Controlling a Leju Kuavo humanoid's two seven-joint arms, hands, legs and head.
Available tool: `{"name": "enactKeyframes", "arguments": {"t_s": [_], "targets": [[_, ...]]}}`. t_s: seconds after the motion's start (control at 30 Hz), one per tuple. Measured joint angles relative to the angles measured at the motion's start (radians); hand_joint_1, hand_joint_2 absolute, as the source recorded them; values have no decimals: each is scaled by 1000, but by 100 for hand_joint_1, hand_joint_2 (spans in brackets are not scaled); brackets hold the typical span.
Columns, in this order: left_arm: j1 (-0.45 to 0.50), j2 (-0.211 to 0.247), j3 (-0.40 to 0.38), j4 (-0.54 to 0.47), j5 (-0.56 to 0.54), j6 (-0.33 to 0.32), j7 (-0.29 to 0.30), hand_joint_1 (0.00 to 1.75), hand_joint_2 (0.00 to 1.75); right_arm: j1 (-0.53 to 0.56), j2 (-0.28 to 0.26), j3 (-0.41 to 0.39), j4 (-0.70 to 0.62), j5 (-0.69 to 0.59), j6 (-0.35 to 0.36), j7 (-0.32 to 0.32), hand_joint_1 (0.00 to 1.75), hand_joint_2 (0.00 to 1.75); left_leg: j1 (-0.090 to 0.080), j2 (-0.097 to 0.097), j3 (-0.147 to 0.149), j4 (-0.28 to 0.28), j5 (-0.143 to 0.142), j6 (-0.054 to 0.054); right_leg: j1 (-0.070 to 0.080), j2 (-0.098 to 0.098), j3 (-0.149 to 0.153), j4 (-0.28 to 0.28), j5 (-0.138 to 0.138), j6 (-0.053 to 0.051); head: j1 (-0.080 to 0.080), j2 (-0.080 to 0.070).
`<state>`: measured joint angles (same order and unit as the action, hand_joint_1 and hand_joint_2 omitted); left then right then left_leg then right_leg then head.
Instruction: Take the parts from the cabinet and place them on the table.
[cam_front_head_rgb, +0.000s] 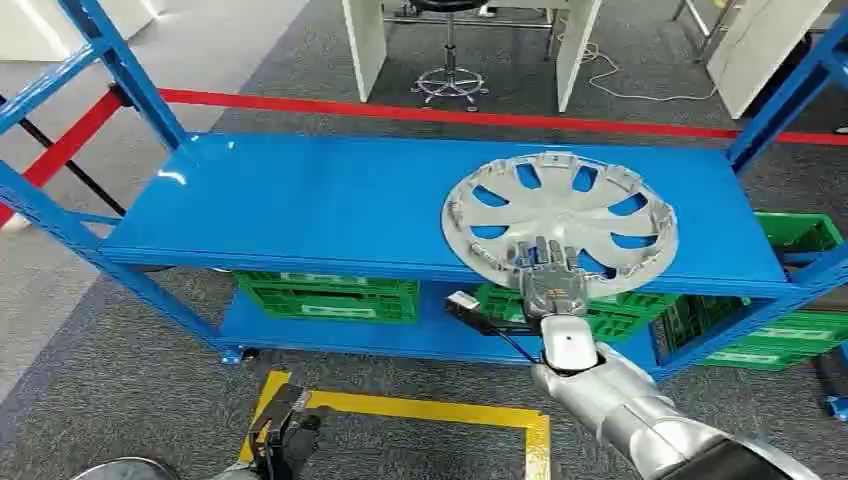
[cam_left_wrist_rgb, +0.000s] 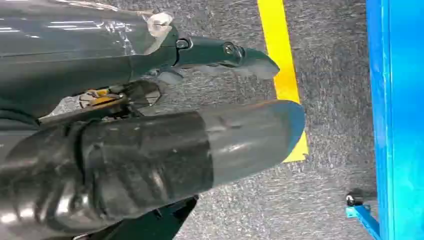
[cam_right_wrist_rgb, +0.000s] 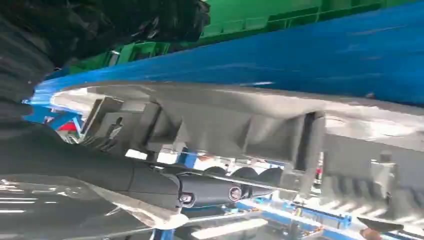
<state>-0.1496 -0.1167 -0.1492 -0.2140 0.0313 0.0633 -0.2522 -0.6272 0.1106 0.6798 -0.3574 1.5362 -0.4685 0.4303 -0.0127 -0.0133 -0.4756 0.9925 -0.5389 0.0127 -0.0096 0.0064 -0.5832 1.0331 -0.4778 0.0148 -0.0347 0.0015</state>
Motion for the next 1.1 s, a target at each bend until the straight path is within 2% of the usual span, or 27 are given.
{"name": "enactKeyframes", "arguments": {"t_s": [0.3, 0.33, 0.37, 0.77, 1.1], "targets": [[0, 0, 0, 0, -17, 2, 3, 0, 0, 4, -5, -33, 3, 32, -50, 74, 0, 175, 0, 0, 0, 0, 0, 0, 0, 0, 0, 0, 0, 0, 0, 0], [-1, 0, 0, 0, -19, 2, 5, 0, 0, 4, -8, -39, 4, 33, -55, 83, 150, 175, 0, 0, 0, 1, 0, 0, 0, 0, 0, 0, 0, 0, 0, 0], [-1, 0, 0, 0, -19, 2, 8, 0, 0, 4, -9, -42, 4, 34, -55, 89, 175, 175, 0, 0, 0, 1, 0, 0, 0, 0, 0, 0, 0, 0, 0, 0], [-3, -8, 1, 0, -24, 1, 18, 0, 0, -2, -14, -53, 5, 35, -47, 102, 175, 175, 0, 1, 0, 1, 0, 0, 0, 0, 0, 0, 0, 0, 0, 0], [-7, -14, 18, 0, -30, 1, 14, 0, 0, 5, -14, -44, 5, 35, -149, 93, 175, 175, 0, 0, 0, 1, 0, 0, 0, 0, 0, 0, 0, 0, 0, 0]]}}
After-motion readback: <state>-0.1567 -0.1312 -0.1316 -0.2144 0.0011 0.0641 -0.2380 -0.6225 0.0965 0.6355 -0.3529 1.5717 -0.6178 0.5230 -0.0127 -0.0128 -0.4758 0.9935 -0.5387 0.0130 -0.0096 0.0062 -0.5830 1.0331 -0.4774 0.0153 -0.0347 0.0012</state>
